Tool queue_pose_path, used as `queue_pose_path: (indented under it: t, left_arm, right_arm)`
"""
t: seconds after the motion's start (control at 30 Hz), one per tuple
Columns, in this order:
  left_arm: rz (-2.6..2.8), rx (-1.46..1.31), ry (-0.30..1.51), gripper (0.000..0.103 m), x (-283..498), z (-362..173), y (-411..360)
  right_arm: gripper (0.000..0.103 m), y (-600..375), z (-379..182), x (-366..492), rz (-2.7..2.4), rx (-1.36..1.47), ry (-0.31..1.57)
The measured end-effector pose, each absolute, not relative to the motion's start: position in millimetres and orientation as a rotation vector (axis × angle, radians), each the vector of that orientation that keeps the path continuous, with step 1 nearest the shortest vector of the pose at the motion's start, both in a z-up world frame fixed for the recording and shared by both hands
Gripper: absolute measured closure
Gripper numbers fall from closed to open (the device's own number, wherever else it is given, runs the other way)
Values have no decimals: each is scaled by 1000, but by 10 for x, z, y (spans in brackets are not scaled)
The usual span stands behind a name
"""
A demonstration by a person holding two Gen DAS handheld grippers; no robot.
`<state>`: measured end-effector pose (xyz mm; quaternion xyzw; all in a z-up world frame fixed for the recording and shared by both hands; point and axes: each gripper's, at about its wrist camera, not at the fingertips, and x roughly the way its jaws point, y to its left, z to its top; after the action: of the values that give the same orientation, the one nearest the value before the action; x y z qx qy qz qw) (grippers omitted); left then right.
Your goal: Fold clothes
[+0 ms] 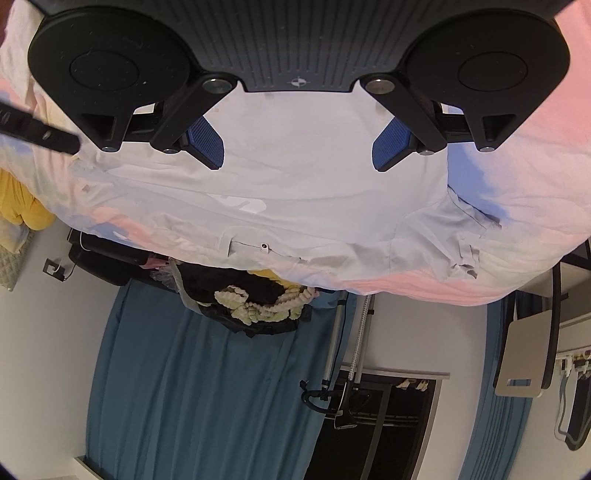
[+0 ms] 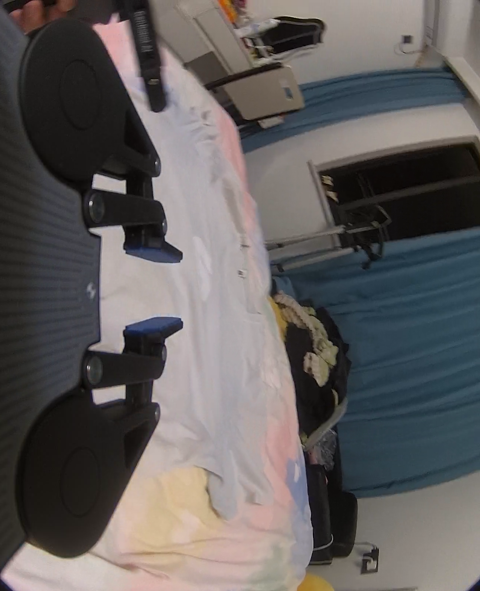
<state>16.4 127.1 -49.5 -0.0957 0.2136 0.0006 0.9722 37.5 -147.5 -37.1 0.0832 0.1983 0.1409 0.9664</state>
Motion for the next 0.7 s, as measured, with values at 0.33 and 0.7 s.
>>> queue_pose_path:
  t: [0.33,0.7]
  left_arm:
    - [31,-154,450,13,199,-582,1243]
    - [54,-113,476,13,190,-637,1241]
  right_arm:
    - [57,-1509,-409,476,267,193,377]
    - [42,-1536,-469,473,250,190,375]
